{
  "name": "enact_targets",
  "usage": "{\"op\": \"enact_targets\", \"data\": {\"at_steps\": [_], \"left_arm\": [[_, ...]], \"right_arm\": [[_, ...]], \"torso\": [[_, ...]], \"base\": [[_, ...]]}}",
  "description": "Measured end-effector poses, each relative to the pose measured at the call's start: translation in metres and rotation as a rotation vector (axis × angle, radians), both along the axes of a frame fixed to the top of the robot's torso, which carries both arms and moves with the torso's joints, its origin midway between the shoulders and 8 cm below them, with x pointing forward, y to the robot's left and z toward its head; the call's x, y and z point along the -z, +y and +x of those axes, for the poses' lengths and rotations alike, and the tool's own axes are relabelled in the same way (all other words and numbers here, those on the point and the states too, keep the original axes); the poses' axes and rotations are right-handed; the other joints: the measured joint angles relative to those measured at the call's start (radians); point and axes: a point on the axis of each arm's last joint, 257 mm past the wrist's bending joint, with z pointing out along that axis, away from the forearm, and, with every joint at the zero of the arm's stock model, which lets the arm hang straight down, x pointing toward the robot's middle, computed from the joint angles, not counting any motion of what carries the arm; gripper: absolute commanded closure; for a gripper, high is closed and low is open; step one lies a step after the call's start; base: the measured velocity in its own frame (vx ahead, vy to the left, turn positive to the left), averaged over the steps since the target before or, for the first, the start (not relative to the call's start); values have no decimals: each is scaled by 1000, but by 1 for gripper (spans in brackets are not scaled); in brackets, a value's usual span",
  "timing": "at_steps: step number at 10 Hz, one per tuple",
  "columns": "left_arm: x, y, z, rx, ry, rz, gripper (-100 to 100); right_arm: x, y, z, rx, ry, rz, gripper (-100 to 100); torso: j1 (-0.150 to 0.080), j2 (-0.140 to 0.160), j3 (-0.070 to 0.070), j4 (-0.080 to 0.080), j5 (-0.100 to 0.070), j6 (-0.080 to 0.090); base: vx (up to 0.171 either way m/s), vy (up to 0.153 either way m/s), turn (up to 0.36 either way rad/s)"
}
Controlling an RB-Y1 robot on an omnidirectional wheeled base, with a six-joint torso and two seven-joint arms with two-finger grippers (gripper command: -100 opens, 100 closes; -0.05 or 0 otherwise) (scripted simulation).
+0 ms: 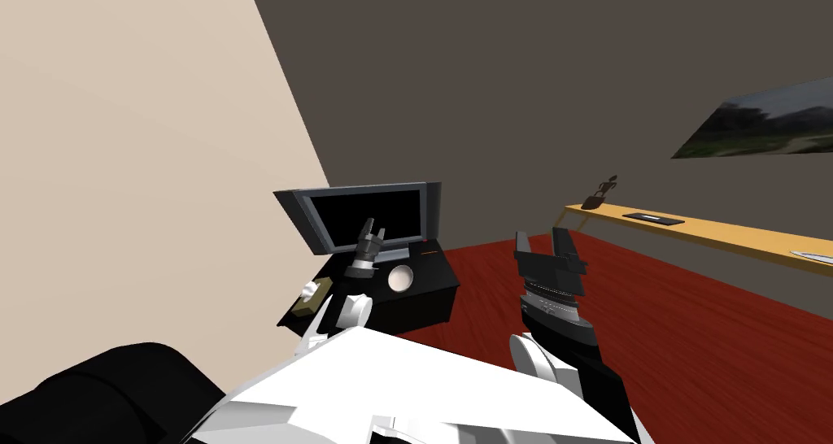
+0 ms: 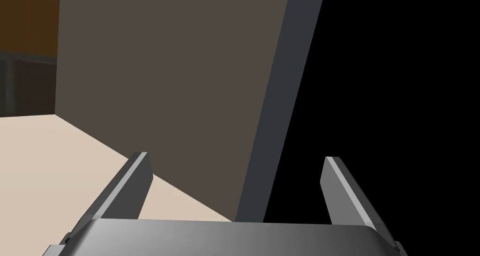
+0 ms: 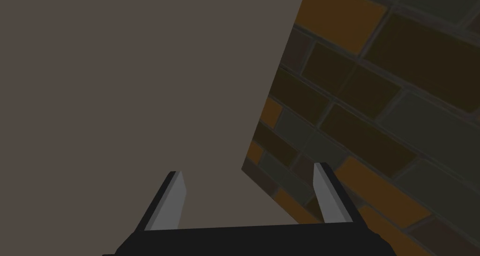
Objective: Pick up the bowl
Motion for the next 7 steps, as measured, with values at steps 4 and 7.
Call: {"op": "enact_targets", "data": {"at_steps": [4,7], "left_arm": [[65,2,35,46,177,-33,-100],[106,4,49,64,286,-60,-100]], "right_arm": [[0,0,0,0,0,0,0],[0,0,0,0,0,0,0]], "torso": [[0,0,0,0,0,0],[-1,-1,0,0,0,0]], "base": [[-21,39,135],[-9,20,92]]}}
